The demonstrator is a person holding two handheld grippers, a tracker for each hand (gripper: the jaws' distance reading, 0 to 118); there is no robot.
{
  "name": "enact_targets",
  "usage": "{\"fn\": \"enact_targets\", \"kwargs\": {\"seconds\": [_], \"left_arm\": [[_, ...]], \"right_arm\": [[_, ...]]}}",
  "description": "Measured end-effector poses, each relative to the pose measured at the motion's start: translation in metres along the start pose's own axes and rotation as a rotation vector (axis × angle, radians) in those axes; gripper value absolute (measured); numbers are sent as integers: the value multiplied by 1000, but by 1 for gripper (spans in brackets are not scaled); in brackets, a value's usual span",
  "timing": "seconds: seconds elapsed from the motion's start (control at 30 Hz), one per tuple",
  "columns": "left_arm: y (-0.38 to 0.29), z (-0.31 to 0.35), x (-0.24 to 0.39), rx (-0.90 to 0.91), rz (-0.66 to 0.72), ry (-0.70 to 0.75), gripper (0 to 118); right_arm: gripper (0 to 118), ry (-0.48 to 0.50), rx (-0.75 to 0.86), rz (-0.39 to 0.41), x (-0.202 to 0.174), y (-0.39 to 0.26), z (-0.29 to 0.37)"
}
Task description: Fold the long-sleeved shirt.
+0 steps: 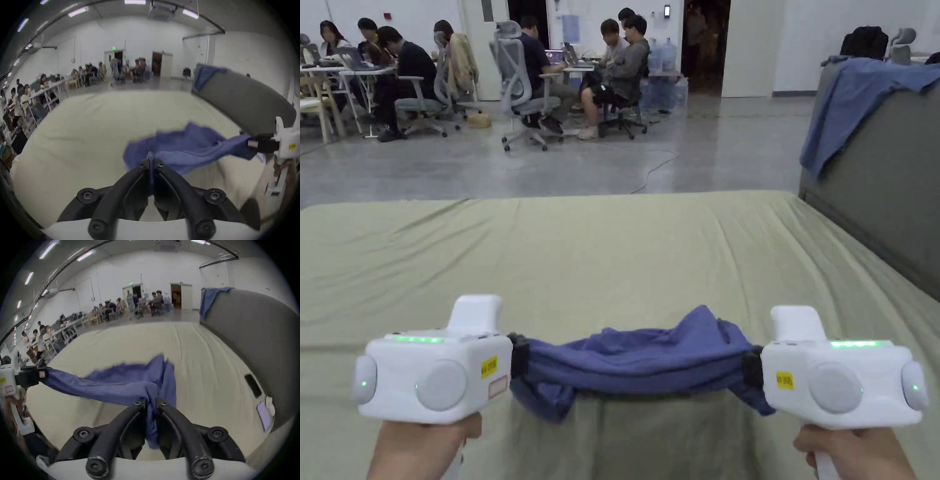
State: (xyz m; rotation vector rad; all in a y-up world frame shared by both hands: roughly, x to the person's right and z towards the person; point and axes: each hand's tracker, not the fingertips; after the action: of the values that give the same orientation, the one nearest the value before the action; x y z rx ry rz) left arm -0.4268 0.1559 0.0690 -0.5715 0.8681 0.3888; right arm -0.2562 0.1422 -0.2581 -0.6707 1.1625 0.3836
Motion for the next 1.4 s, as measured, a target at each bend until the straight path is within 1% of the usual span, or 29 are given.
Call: {"fn": "enact_targets", "kwargs": {"seconds": [0.07, 0.17, 0.23, 0.27, 0.33, 0.37, 0.4, 0.43, 0.47, 0.5, 0.57, 0.6, 0.63, 0.67, 0.7, 0.77, 0.83, 0.9, 0.93, 0.97, 1.0, 1.03, 1.17, 1.2, 1.23, 1.27, 1.3, 1.33, 1.4], "left_arm": [[-45, 3, -1, -199, -50, -35, 0], [-106, -10, -10, -424, -32, -110, 0], [-135, -19, -12, -485, -34, -91, 0], [-143, -22, -13, -489, -39, -82, 0], [-148, -23, -16, -473, -14, -73, 0], [-146, -22, -19, -452, 20, -68, 3], [-144, -18, -20, -418, 60, -89, 21], [-140, -13, -23, -393, 72, -112, 74], [-134, -9, -24, -373, 65, -131, 110], [-128, -4, -24, -378, 53, -127, 118], [-115, 14, -25, -284, 45, -129, 113], [-106, 19, -27, -262, 32, -100, 107], [-99, 22, -28, -244, 48, -43, 67], [-102, 29, -19, -216, 57, -4, 5], [-102, 32, -14, -179, 41, -7, 0], [-100, 33, -9, -171, 33, 20, 0], [-101, 21, -21, -192, 70, -24, 0], [-106, 13, -20, -198, 115, -15, 0], [-114, 3, -21, -203, 108, -19, 35], [-119, -8, -22, -243, 115, -37, 84], [-127, -18, -22, -312, 130, -35, 118], [-130, -20, -24, -223, 151, 28, 115], [-152, -39, -16, -447, 201, 75, 110], [-158, -43, -21, -471, 206, 72, 101], [-162, -44, -19, -477, 202, 34, 62], [-165, -45, -15, -472, 188, -12, 29], [-168, -44, -8, -450, 130, 17, 19], [-166, -42, -11, -426, 113, -28, 8], [-160, -41, -11, -441, 126, -36, 8]], "right_arm": [[7, -3, -93, -3, -5, -47, 5], [7, 35, -291, 15, -4, -102, -5], [7, 29, -404, 72, -5, -127, -18], [7, 29, -440, 79, -4, -133, -24], [8, 29, -446, 64, 1, -137, -28], [13, 33, -432, 53, 3, -134, -26], [28, 37, -419, 25, 4, -128, -23], [63, 24, -410, 18, 5, -123, -19], [92, 5, -377, 21, 5, -119, -8], [107, -17, -332, 46, 6, -114, -1], [107, -13, -216, 47, 6, -102, 15], [102, -4, -182, 29, 7, -97, 22], [64, 8, -164, -12, 8, -92, 27], [11, 30, -140, -47, 9, -88, 31], [0, 53, -131, -62, 8, -84, 34], [0, 5, -129, -44, 0, -83, 30], [0, 16, -140, 32, -10, -84, 27], [0, 27, -139, 21, -12, -84, 26], [0, 37, -139, 21, -14, -85, 25], [0, 56, -144, 21, -16, -86, 23], [0, 65, -146, 22, -15, -84, 27], [0, 67, -147, 24, -17, -84, 25], [0, 88, -170, 31, -19, -74, 17], [0, 103, -176, 29, -21, -67, 10], [0, 107, -172, 37, -25, -58, 3], [0, 118, -163, 63, -29, -45, -2], [0, 130, -154, 104, -34, -29, -14], [0, 136, -154, 134, -39, -13, -28], [0, 153, -159, 163, -49, 24, -62]]}}
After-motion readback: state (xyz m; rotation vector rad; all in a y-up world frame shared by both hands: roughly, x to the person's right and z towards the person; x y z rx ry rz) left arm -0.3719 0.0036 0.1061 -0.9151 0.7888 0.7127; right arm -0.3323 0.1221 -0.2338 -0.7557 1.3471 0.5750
